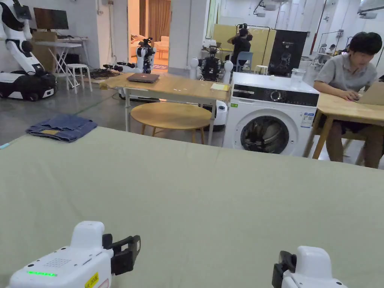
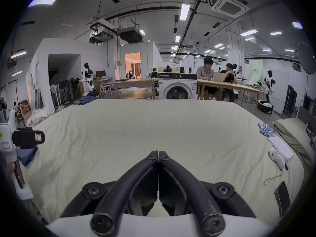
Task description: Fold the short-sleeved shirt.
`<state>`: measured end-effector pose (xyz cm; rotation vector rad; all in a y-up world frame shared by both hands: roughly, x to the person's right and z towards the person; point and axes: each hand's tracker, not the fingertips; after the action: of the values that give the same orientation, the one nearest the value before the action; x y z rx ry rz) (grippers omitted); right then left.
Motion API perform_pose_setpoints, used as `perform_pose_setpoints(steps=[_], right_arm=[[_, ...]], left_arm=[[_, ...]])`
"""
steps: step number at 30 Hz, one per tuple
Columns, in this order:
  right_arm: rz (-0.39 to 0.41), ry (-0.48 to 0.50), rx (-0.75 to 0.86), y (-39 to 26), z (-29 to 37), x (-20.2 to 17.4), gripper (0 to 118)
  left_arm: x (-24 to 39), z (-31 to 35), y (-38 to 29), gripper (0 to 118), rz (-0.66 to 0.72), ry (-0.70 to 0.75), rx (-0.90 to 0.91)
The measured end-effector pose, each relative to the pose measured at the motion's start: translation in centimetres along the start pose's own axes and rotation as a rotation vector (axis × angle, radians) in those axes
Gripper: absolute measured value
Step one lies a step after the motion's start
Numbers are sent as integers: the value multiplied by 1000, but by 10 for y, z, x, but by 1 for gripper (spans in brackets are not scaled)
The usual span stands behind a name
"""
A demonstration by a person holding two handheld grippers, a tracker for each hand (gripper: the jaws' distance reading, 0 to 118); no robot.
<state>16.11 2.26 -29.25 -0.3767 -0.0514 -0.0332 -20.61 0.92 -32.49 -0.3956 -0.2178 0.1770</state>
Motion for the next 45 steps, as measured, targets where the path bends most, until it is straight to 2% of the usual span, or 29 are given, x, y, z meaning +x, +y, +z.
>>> perform_pose_setpoints(steps=[1,3,7,9,15,45], right_arm=[[-1,-1,11,2,1,1,0],[-5,-9,40,4,4,1,0],[-25,-16,87,5,10,1,0],[-19,-25,107,5,13,0,0],[-25,-29,152,3,21,0,0],[6,-45,198,-2,27,-1,0]], left_arm=[[14,-1,1,59,-26,3,22],[26,0,3,49,-61,8,70],[54,-1,5,12,-155,79,116],[64,0,3,3,-176,80,131],[76,9,1,0,-203,89,233],[76,12,0,0,-196,117,243]])
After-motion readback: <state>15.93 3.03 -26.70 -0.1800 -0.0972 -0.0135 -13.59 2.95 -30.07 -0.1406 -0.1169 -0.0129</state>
